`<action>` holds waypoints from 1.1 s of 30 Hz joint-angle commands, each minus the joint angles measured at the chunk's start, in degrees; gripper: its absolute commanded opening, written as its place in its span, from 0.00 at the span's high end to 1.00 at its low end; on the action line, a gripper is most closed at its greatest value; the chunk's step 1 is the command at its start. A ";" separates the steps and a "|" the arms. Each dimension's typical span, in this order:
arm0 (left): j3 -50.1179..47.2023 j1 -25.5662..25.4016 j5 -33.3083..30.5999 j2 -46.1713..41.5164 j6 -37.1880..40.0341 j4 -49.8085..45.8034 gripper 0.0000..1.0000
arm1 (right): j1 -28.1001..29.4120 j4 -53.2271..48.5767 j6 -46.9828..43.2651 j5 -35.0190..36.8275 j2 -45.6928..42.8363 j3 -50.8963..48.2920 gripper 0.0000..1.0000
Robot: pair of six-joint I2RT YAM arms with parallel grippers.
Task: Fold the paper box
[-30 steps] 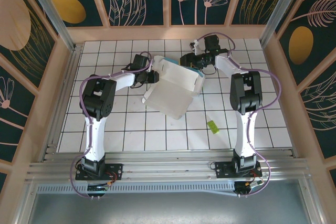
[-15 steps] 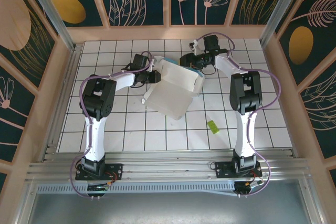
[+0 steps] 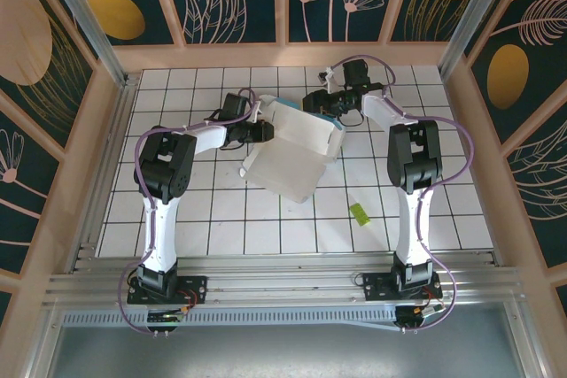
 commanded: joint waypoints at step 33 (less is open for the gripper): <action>8.46 6.73 -7.22 -7.55 12.47 -19.72 0.54 | 1.82 0.28 -8.36 10.05 -6.01 -5.54 0.15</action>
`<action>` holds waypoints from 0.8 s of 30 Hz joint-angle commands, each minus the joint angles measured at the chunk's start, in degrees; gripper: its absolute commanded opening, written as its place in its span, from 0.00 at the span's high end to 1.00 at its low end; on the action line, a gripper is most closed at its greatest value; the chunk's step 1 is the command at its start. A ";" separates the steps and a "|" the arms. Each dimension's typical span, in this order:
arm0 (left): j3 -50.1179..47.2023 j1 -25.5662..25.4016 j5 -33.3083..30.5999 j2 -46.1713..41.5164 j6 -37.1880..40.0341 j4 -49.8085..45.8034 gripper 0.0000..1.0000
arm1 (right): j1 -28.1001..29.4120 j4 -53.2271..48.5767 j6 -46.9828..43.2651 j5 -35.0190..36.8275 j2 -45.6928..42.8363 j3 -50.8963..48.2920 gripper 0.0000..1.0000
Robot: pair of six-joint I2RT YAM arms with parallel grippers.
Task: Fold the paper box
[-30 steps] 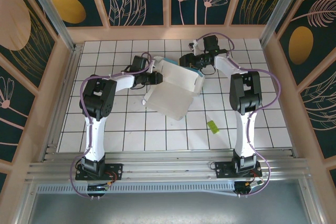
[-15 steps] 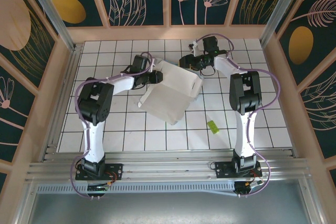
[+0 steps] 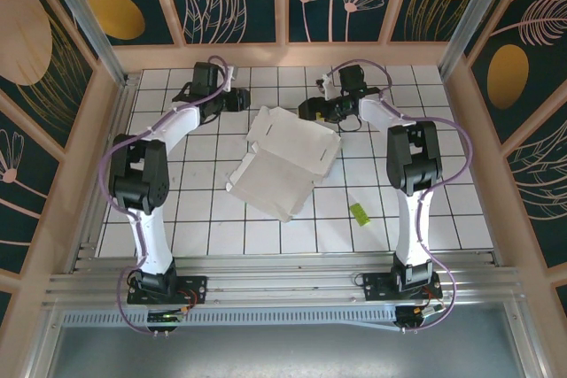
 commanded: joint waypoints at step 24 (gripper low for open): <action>-10.14 -0.27 4.03 -3.62 -3.66 -0.57 0.51 | 6.17 -9.07 -26.84 28.96 3.44 0.92 0.46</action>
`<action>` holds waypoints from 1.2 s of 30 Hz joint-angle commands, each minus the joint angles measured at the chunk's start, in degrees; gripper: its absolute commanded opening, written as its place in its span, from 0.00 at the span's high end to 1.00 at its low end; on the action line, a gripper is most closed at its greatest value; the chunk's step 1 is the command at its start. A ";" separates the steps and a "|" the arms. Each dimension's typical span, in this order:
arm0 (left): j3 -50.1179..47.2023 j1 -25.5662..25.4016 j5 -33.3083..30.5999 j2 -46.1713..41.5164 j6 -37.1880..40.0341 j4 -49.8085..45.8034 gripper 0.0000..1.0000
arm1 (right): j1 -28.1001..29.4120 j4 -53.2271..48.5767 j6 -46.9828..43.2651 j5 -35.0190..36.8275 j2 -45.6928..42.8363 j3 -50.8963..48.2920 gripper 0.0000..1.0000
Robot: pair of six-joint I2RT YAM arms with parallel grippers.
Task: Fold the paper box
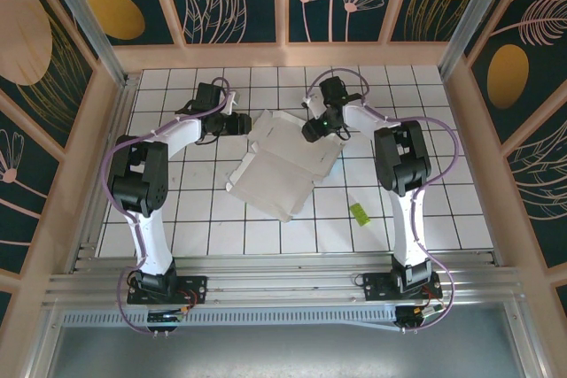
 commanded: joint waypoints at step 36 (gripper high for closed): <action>10.00 0.32 2.14 7.62 9.44 -0.69 0.47 | 14.87 23.64 -34.24 30.60 -26.81 -22.71 0.87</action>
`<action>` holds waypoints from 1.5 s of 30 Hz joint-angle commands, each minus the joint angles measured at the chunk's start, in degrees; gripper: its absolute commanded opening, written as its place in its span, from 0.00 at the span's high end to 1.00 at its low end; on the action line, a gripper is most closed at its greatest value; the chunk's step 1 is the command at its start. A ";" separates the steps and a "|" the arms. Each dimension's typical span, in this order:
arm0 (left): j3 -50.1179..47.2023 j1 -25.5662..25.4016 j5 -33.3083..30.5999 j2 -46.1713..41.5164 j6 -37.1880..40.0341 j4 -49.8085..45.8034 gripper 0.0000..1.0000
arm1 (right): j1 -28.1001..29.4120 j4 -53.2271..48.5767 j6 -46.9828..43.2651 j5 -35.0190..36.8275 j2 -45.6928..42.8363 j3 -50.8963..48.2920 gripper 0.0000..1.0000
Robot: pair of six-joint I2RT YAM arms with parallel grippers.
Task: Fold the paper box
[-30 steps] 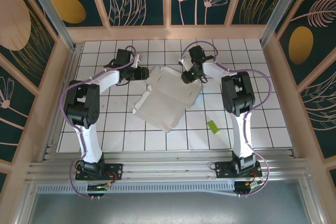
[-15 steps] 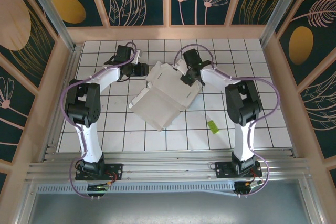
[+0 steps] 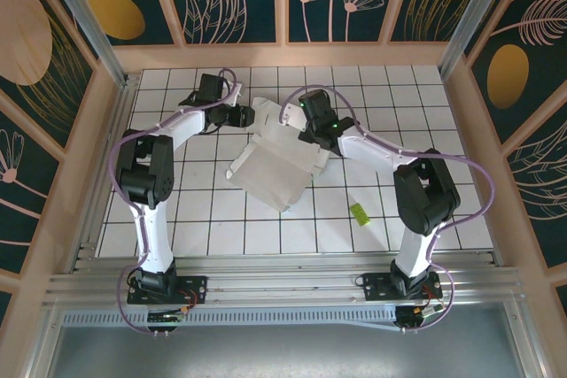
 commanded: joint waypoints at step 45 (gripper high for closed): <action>-20.02 -3.04 15.85 -2.87 -16.84 22.75 0.71 | 5.89 32.79 -13.57 15.76 -2.10 -17.11 0.87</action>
